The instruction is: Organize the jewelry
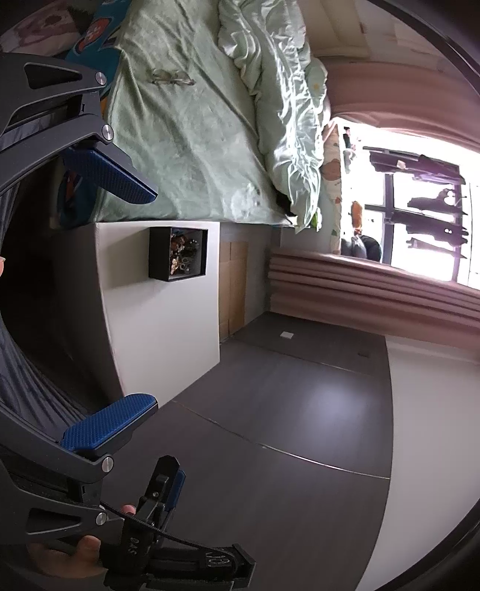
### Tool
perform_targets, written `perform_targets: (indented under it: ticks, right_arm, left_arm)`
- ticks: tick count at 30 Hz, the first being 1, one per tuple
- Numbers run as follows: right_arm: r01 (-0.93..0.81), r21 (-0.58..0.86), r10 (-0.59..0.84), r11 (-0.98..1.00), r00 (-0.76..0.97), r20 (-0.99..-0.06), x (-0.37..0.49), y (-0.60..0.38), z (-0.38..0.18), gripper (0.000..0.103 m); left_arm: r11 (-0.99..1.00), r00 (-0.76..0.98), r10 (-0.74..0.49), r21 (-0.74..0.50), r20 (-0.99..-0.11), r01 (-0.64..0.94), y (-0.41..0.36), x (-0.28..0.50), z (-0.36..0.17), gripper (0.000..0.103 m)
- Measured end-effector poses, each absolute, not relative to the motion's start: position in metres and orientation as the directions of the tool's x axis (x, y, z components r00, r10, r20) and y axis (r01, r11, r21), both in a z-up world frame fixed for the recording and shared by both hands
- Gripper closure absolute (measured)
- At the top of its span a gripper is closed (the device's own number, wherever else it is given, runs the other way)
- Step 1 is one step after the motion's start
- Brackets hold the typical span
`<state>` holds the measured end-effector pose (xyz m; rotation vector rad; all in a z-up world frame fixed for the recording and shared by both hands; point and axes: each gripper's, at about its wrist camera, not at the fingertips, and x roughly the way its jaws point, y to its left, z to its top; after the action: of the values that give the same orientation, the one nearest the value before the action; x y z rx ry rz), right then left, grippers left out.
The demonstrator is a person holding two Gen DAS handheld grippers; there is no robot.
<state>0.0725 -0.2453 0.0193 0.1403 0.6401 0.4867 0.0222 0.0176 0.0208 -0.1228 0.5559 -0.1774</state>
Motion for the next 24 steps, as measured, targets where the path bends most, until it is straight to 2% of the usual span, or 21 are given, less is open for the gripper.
perform_targets:
  ticks: [24]
  right_arm:
    - [-0.371, 0.273, 0.461, 0.887, 0.711, -0.531, 0.064, -0.257, 0.015, 0.0]
  left_arm:
    - [0.986, 0.835, -0.154, -0.141, -0.528, 0.092, 0.019, 0.011, 0.021, 0.0]
